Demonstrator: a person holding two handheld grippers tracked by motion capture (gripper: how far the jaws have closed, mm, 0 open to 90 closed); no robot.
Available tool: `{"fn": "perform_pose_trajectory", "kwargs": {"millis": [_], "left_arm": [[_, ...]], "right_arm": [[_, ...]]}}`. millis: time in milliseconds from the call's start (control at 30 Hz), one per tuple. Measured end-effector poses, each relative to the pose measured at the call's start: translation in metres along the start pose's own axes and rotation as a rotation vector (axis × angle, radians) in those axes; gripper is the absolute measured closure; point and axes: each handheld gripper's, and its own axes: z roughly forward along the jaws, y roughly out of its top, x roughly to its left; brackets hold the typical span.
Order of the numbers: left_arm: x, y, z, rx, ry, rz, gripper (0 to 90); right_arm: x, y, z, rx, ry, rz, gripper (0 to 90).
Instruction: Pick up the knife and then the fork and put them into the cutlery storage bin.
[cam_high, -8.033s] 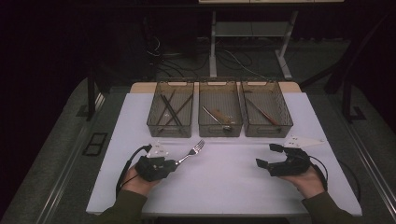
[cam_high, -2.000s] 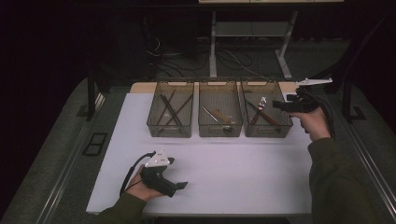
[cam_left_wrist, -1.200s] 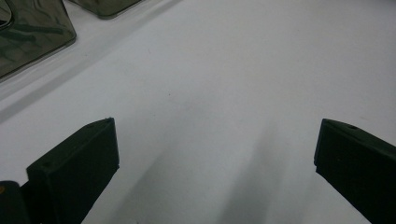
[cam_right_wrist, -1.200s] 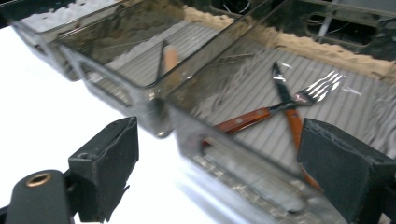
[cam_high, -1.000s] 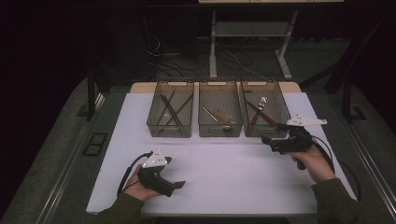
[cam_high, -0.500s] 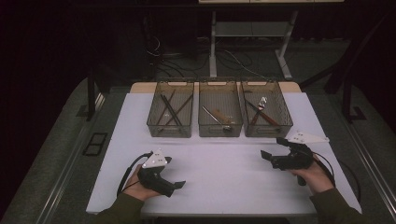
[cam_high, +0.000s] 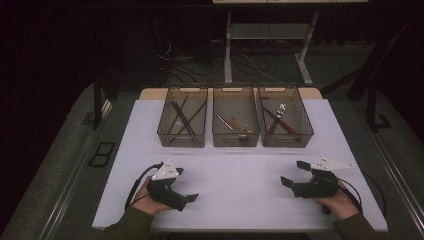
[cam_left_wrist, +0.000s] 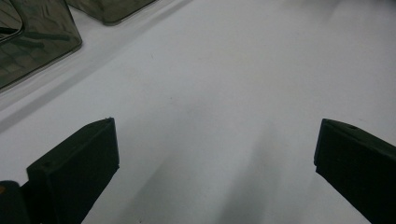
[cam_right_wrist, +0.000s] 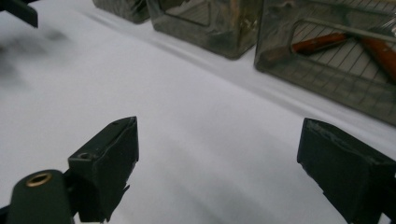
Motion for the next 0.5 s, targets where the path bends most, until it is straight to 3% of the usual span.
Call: {"fn": "perform_pose_trajectory", "kwargs": {"millis": [500], "left_arm": [[0.0010,-0.0008,-0.0003,-0.002,0.004,-0.004,0.0]], "right_arm": [[0.0050,-0.0093,0.0011,0.042,0.026,-0.018,12.8]]}}
